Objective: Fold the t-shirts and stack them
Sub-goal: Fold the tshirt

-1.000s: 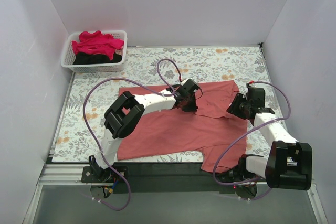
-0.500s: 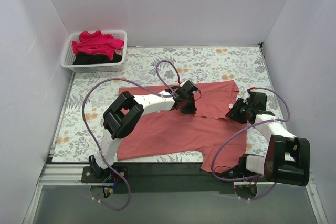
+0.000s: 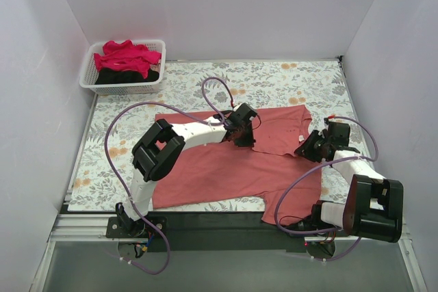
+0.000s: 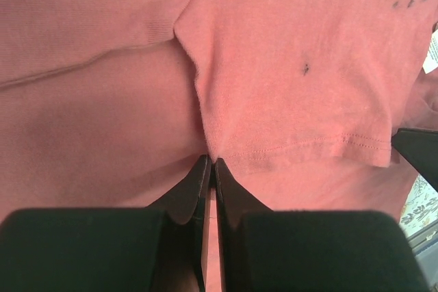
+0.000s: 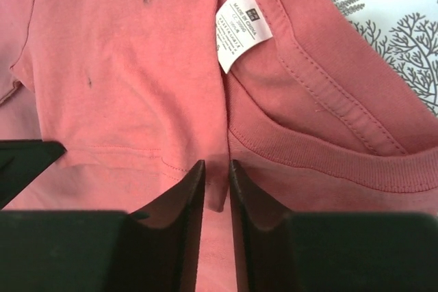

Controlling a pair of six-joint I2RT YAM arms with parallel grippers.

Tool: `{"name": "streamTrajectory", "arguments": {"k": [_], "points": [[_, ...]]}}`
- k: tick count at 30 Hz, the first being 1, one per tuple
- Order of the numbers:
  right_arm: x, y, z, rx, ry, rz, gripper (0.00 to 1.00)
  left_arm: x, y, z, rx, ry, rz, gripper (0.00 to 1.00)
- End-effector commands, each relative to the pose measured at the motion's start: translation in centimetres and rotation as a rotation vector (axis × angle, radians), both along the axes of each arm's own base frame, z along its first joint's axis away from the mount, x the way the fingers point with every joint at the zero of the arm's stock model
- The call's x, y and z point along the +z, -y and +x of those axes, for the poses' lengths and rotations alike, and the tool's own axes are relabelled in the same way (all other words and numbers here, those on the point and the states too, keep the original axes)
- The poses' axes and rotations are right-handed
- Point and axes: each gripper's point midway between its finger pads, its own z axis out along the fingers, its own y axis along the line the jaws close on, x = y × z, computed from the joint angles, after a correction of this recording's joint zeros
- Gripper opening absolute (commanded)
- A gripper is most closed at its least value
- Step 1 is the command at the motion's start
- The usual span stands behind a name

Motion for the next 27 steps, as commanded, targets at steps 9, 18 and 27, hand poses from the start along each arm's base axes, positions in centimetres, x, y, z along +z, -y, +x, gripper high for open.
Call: {"name": "streamTrajectory", "arguments": {"k": [9, 18, 27], "points": [[0.5, 0.4, 0.1, -0.017, 0.03, 0.02, 0.03, 3.5, -0.7, 1.0, 0.007, 0.018, -0.039, 0.0], [0.2, 1.3, -0.4, -0.04, 0.015, -0.029, 0.01, 1.8, -0.8, -0.2, -0.02, -0.063, -0.039, 0.0], [2.9, 2.3, 1.9, -0.086, 0.094, -0.058, 0.39, 5.1, -2.2, 0.5, 0.015, -0.016, -0.058, 0.45]]}}
